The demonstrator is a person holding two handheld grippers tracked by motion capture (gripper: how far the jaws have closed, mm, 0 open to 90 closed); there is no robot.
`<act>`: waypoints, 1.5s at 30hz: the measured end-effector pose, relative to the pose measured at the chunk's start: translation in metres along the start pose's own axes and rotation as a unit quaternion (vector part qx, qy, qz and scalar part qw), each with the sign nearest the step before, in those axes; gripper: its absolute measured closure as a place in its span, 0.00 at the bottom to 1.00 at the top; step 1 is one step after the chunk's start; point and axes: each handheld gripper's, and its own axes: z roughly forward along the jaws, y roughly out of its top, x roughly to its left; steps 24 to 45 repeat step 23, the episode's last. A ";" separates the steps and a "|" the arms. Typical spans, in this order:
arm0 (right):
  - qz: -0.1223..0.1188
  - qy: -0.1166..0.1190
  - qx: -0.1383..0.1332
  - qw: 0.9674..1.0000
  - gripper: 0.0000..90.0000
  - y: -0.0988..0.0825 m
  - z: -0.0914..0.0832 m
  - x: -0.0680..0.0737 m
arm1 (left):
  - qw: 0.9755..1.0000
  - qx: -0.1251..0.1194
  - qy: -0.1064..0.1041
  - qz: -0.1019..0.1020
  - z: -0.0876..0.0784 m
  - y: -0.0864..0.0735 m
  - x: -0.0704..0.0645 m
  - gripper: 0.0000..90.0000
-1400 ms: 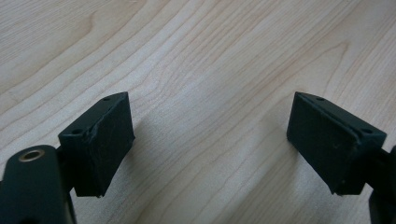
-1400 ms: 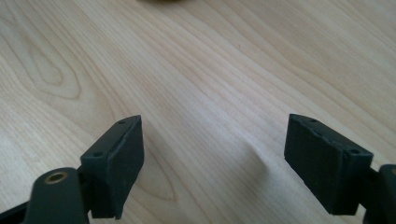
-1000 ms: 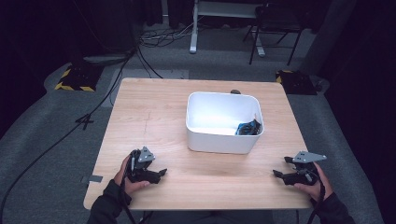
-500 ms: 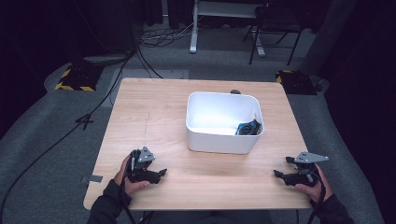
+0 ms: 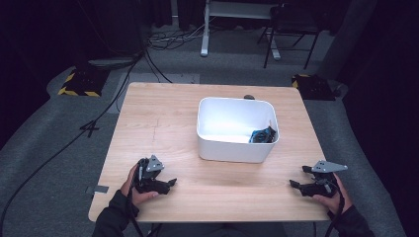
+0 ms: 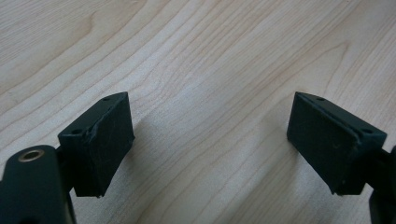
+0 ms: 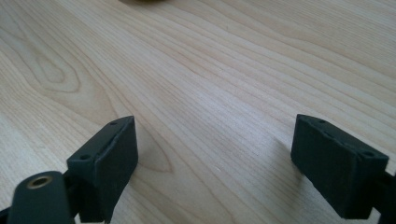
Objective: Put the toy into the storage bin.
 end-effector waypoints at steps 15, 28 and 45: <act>0.000 0.000 0.000 1.000 0.17 0.000 0.000 0.000 | 1.000 0.001 0.000 0.001 0.000 0.000 0.000 0.16; 0.001 -0.001 -0.002 1.000 0.17 0.000 0.000 0.001 | 1.000 0.002 0.002 0.002 0.000 0.000 0.000 0.16; 0.001 -0.001 -0.002 1.000 0.17 0.000 0.000 0.001 | 1.000 0.002 0.002 0.002 0.000 0.000 0.000 0.16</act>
